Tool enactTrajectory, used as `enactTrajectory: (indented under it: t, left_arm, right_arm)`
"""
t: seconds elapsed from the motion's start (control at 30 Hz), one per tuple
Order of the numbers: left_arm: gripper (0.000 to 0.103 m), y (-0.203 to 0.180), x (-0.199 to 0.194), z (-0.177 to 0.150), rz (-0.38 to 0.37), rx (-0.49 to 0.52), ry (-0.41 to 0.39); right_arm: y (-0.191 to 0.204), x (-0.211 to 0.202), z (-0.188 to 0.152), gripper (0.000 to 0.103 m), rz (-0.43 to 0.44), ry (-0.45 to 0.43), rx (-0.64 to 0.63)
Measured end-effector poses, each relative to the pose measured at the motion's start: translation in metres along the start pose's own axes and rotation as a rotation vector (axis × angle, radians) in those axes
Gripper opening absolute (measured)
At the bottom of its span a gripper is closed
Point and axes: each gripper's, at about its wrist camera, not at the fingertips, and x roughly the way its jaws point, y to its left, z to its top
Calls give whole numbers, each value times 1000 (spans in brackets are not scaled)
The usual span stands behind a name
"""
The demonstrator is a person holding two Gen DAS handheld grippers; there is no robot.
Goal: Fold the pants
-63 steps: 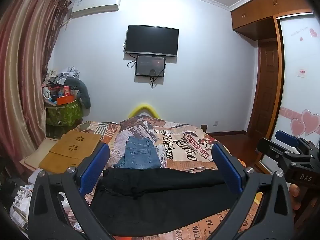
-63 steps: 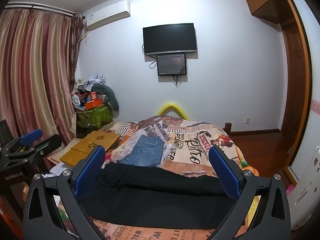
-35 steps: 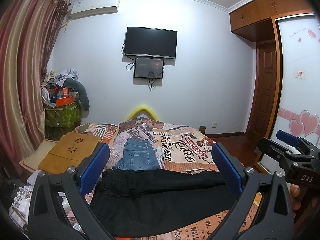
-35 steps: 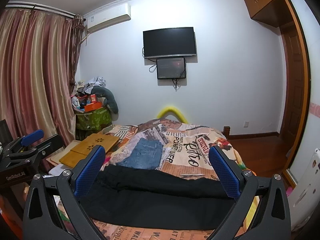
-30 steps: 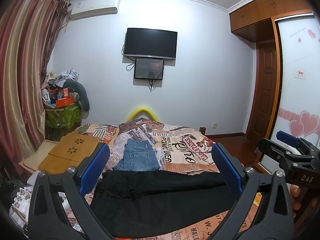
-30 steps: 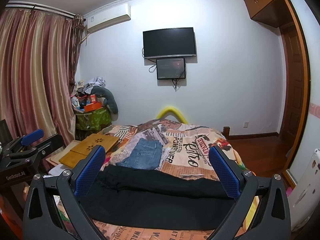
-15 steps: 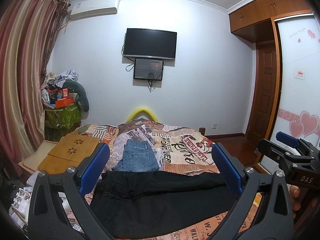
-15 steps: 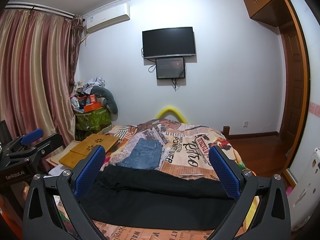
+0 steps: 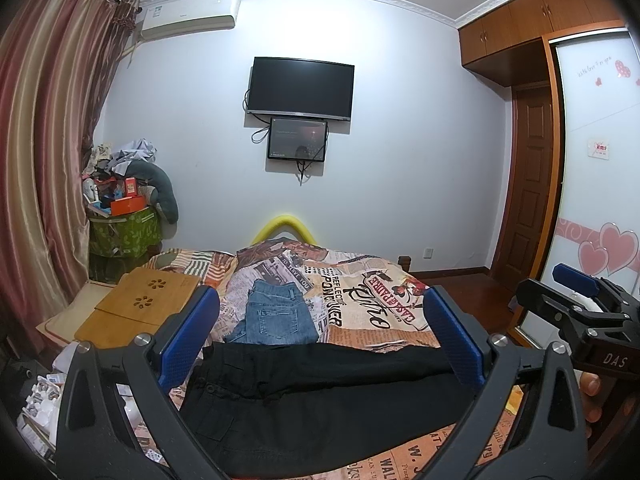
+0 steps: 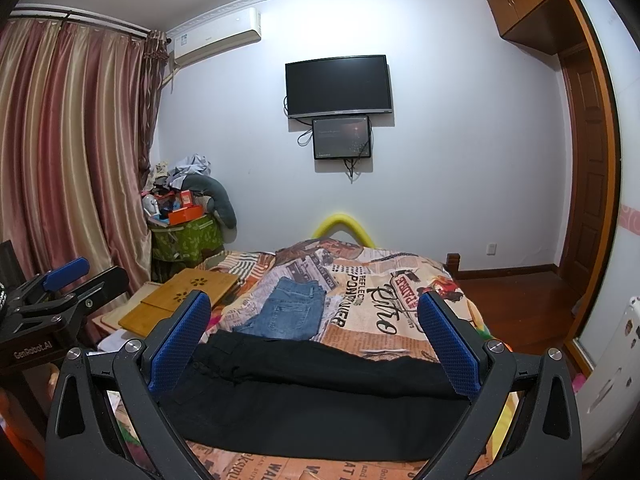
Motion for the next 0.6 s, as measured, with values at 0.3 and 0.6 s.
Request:
enactTrajectory:
  t: [0.3, 0.6]
  left_arm:
    - [103, 0, 0, 0, 0, 0, 0]
    - [103, 1, 0, 0, 0, -1, 0]
  right_arm:
    - [1, 0, 0, 103, 1, -1, 0]
    - [2, -1, -1, 103, 1, 1, 1]
